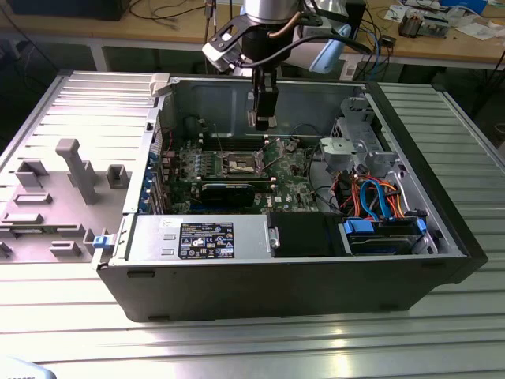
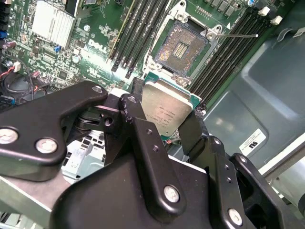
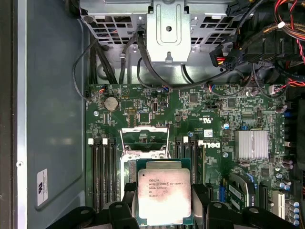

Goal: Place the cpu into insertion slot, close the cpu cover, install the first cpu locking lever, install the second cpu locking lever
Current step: 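Place the cpu into insertion slot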

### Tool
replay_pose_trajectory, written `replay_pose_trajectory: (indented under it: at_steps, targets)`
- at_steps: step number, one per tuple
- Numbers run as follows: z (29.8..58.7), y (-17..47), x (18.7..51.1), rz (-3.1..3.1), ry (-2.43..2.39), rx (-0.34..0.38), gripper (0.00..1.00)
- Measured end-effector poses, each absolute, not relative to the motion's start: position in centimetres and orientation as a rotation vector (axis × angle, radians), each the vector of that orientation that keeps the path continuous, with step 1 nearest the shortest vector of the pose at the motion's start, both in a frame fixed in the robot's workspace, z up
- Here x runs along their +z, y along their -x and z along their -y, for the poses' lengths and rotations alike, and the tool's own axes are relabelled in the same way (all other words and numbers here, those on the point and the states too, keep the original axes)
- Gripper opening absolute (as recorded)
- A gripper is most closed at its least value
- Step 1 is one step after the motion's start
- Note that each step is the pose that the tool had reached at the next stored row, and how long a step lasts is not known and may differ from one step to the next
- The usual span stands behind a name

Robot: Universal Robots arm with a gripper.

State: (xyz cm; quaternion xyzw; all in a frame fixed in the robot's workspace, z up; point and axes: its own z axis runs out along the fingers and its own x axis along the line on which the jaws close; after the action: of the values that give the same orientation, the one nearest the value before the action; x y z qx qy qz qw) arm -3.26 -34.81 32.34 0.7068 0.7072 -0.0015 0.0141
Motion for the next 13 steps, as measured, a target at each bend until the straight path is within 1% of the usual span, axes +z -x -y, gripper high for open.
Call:
replay_pose_trajectory:
  at_steps: [13]
  targets:
    - [34.80, 3.31, 32.01, -2.202, -2.201, -0.005, 0.55]
